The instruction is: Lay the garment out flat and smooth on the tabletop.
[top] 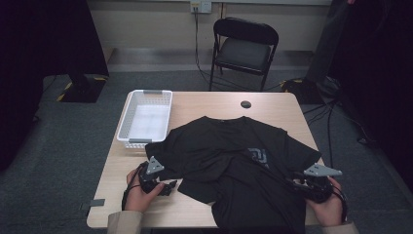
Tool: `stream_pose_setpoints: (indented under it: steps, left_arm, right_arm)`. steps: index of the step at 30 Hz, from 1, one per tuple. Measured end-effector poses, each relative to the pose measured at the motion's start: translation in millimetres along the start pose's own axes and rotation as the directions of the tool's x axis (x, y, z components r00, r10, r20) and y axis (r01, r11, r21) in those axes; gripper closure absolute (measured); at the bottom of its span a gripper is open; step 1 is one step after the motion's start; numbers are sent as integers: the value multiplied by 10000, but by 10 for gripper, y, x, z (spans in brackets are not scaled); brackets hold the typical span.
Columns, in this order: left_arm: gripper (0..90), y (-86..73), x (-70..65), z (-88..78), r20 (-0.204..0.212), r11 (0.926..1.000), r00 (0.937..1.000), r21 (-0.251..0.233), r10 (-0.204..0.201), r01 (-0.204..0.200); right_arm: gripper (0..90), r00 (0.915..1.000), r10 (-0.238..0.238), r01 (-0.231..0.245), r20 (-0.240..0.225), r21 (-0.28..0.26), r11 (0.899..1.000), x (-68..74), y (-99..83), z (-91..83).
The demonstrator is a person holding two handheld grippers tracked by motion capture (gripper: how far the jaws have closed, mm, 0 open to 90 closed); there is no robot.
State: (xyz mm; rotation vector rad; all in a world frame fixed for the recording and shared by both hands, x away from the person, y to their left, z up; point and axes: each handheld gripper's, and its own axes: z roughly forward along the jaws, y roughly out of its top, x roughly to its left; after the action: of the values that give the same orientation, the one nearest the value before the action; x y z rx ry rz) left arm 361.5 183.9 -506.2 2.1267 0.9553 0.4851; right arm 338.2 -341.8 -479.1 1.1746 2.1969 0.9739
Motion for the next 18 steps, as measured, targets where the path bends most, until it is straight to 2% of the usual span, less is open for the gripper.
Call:
stream_pose_setpoints:
  steps: [1,4,7,9,13,15,18]
  left_arm:
    - [128,0,0,0,1,10000,10000,-1,-2,2]
    - [128,0,0,0,2,10000,10000,0,-2,2]
    - [128,0,0,0,3,10000,10000,-1,-5,5]
    - [128,0,0,0,3,10000,10000,1,-6,6]
    - [127,0,2,0,14,10000,10000,4,5,-5]
    - [127,0,1,0,12,10000,10000,3,-3,3]
    - [127,0,1,0,14,10000,10000,4,-5,5]
  right_arm:
    - [465,9999,8,-10,-145,-99,10000,-23,53,58]
    - [360,9997,192,-198,-120,-521,9984,-138,195,210]
    - [214,9994,358,-357,-3,-551,9978,-295,294,378]
    - [186,9987,496,-493,113,-200,9986,-399,324,493]
    - [152,9962,875,-875,-15,-184,9960,-531,310,620]
    - [136,9974,698,-695,153,-187,9974,-547,300,652]
    - [108,9968,684,-701,407,409,9967,-567,281,721]
